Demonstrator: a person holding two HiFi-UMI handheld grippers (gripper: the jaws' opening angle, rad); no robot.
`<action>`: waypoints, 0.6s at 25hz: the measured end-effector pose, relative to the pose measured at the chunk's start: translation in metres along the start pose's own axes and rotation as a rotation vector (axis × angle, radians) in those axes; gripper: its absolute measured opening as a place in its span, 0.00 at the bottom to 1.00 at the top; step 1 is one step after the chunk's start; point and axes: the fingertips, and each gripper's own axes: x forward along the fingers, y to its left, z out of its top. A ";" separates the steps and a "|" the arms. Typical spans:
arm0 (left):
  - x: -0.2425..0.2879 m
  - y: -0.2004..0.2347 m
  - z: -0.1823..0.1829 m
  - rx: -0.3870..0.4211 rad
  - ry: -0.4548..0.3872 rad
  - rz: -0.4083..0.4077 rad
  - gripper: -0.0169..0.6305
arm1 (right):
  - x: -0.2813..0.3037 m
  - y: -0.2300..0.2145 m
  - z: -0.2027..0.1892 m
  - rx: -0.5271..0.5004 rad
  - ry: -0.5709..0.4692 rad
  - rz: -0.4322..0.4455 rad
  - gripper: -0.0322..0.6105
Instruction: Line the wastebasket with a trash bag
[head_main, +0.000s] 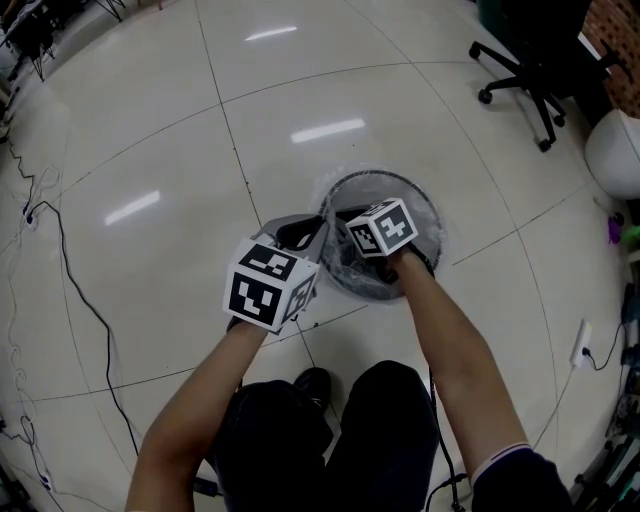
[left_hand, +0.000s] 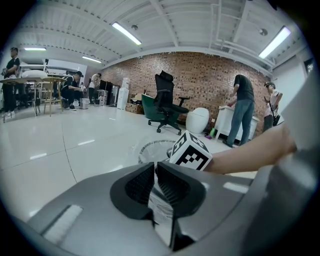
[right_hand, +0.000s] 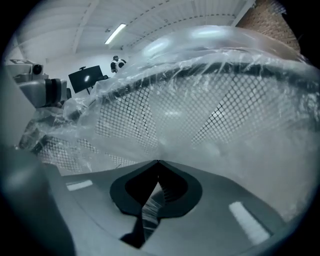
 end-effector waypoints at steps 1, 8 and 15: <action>0.000 -0.001 0.000 0.000 -0.001 -0.001 0.05 | 0.000 0.000 0.001 0.000 -0.004 0.000 0.05; -0.004 0.000 0.002 -0.005 -0.009 0.004 0.05 | 0.002 -0.001 0.007 -0.018 -0.006 -0.013 0.05; -0.007 0.002 0.003 -0.007 -0.015 0.016 0.05 | -0.006 -0.001 -0.004 -0.012 0.018 -0.014 0.05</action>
